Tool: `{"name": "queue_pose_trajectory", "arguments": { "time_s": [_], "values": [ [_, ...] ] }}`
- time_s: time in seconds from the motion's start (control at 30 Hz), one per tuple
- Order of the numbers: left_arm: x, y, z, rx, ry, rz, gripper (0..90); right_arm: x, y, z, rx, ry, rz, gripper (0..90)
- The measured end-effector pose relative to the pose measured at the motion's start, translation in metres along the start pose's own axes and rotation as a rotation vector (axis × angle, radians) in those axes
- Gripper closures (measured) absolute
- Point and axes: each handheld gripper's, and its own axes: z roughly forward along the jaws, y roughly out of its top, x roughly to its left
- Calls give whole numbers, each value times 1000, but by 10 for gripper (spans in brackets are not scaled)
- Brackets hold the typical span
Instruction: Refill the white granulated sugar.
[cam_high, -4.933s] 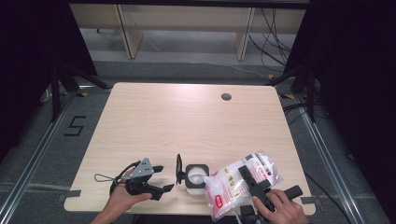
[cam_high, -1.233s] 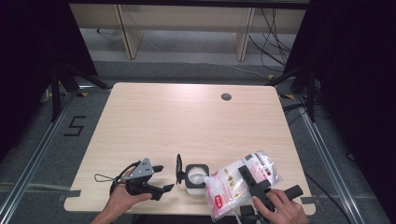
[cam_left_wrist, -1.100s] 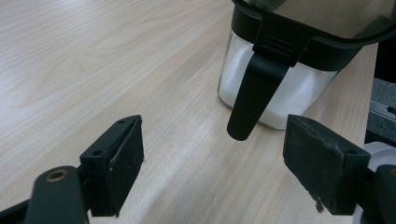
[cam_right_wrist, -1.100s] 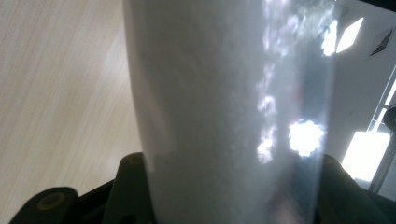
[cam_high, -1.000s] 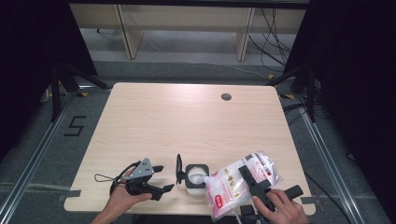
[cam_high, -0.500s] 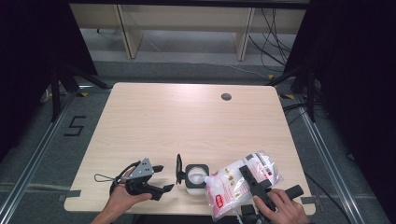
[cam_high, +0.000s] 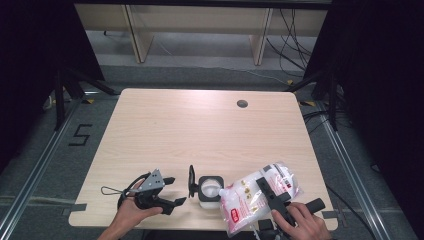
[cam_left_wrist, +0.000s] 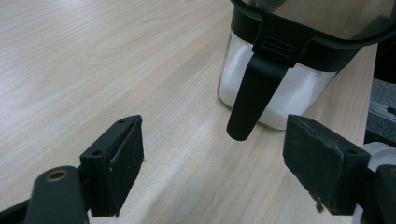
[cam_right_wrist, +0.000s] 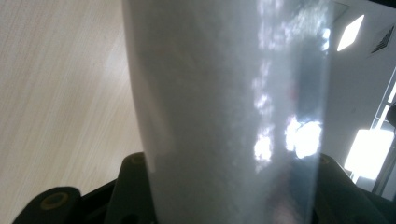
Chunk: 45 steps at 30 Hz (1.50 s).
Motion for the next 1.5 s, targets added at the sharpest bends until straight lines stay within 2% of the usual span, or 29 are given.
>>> {"name": "queue_pose_trajectory", "arguments": {
  "time_s": [0.13, 0.17, 0.23, 0.33, 0.43, 0.5, 0.6, 0.67, 0.7, 0.73, 0.77, 0.8, 0.83, 0.87, 0.93, 0.97, 1.0, 1.03, 1.07, 1.1, 1.13, 1.17, 1.2, 1.23, 1.27, 1.33, 1.37, 1.43, 1.5],
  "values": [
    [0, 0, 0, -3, -3, -1, 202, 3, -1, 0, 9, 13, 46, 584],
    [0, 0, 0, 2, -1, 3, 202, 1, -2, 1, -4, 8, 23, 585],
    [1, 0, 0, 6, -2, 6, 202, 2, -2, 1, -7, 12, 34, 587],
    [0, 0, 0, 3, -1, 4, 202, 1, -3, 2, -12, 13, 26, 589],
    [0, 0, 0, 0, -3, -1, 202, 4, -4, 1, -3, 22, 62, 590],
    [0, 0, 0, 3, -1, 5, 201, 3, -4, 2, -10, 23, 50, 592],
    [-1, 0, 0, -2, 1, -14, 202, 3, -4, 2, -10, 24, 54, 592],
    [1, 0, -1, 5, -2, 8, 202, 3, -4, 2, -9, 26, 58, 593],
    [-1, 0, 0, 5, 3, -18, 202, 3, -4, 2, -10, 27, 59, 594],
    [-1, 0, 0, -3, 0, -13, 202, 4, -4, 3, -18, 28, 74, 594],
    [0, 0, 0, -6, -5, 0, 202, 2, -4, 3, -15, 36, 62, 595],
    [0, 0, 1, -8, -5, -3, 202, 3, -5, 4, -23, 30, 72, 595],
    [0, 0, 0, 2, -1, 3, 202, 5, -5, 4, -16, 45, 100, 596],
    [1, 0, 0, 6, -2, 8, 202, 5, -5, 4, -15, 34, 92, 598],
    [0, 0, 0, -2, -4, -2, 202, 6, -5, 3, -8, 61, 124, 599],
    [0, 0, 0, 0, -4, -2, 202, 7, -6, 4, -18, 54, 130, 600],
    [-1, 0, 0, 1, 0, -20, 202, 7, -5, 5, -21, 56, 137, 601],
    [0, 0, 0, 7, 0, -9, 202, 4, -5, 5, -28, 71, 112, 602],
    [-1, 0, -1, 12, 4, -15, 202, 7, -6, 8, -54, 37, 148, 603],
    [0, 0, -1, 11, 4, -2, 202, 7, -6, 7, -37, 74, 164, 603],
    [0, 0, 0, 5, 1, -12, 202, 9, -6, 8, -29, 86, 200, 605],
    [-1, 0, 0, 0, -5, -22, 202, 9, -7, 10, -44, 88, 215, 606],
    [0, 0, -1, 14, -3, -9, 202, 11, -7, 11, -39, 98, 240, 609],
    [-1, -1, 0, 5, -5, -20, 202, 13, -8, 11, -39, 107, 263, 610],
    [-1, 0, 0, 0, -5, -24, 202, 14, -9, 14, -66, 107, 277, 610],
    [1, 0, 0, -6, -6, 3, 204, 16, -12, 14, -63, 113, 307, 612],
    [0, 0, -1, 9, 1, -13, 204, 19, -13, 15, -64, 123, 361, 613],
    [2, 0, -1, 7, 3, -3, 203, 19, -17, 16, -80, 125, 391, 618],
    [3, 0, -3, 25, 9, 18, 202, 18, -21, 16, -102, 118, 398, 624]
  ]
}}
